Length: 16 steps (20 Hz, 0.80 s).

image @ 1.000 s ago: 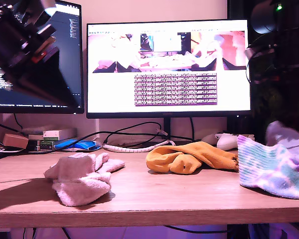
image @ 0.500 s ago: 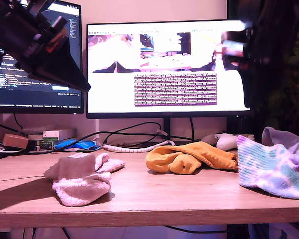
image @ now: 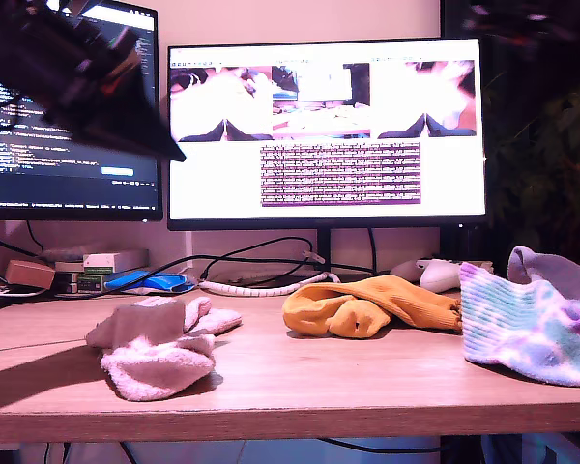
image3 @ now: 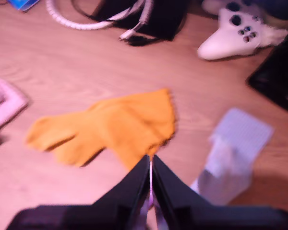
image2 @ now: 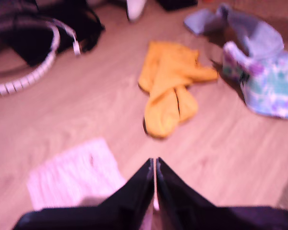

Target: Pair up the socks based on colour and pattern, by placing them on top of one another

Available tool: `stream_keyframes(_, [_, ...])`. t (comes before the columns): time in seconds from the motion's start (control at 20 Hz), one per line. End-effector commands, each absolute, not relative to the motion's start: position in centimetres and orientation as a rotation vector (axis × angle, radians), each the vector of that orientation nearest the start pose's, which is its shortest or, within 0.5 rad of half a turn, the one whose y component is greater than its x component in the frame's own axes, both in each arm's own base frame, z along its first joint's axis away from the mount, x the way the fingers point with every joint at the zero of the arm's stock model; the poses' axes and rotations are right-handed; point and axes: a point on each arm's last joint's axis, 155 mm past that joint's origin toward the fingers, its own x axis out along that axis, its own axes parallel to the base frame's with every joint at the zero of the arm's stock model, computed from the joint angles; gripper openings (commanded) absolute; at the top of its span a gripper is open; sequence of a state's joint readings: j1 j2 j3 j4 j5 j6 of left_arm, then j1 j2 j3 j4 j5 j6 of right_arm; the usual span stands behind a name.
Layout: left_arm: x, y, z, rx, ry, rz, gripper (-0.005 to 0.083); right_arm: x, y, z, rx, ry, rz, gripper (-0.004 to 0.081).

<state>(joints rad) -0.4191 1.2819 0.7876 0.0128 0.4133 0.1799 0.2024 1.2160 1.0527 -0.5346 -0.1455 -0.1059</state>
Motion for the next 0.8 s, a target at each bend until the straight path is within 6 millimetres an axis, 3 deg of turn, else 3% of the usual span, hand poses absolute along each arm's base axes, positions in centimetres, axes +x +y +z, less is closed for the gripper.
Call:
stream_keyframes(0.0, [33.3, -23.6, 16.1, 0.168, 0.463, -0.882, -0.0023, 33.5, 10.5, 21.1, -0.107, 0.648, 0.416, -0.0011])
stream_keyframes(0.25, [35.4, -25.9, 13.2, 0.17, 0.503, -0.92, -0.0023, 28.1, 11.6, 19.9, -0.07, 0.627, 0.529, -0.0011])
stream_keyframes(0.45, [38.1, -28.4, 11.0, 0.163, 0.587, -0.959, -0.0017, 26.2, 11.6, 18.9, -0.088, 0.674, 0.555, -0.0011])
stream_keyframes(0.55, [39.4, -29.5, 10.1, 0.165, 0.616, -0.965, 0.0073, 26.1, 11.6, 18.7, -0.093, 0.684, 0.557, -0.0011])
stream_keyframes(0.65, [40.4, -30.6, 9.5, 0.167, 0.632, -0.978, 0.0222, 26.1, 11.6, 18.7, -0.095, 0.683, 0.558, -0.0011])
stream_keyframes(0.75, [41.1, -31.9, 9.5, 0.176, 0.621, -1.002, 0.0271, 26.2, 11.6, 18.7, -0.101, 0.677, 0.56, -0.0012])
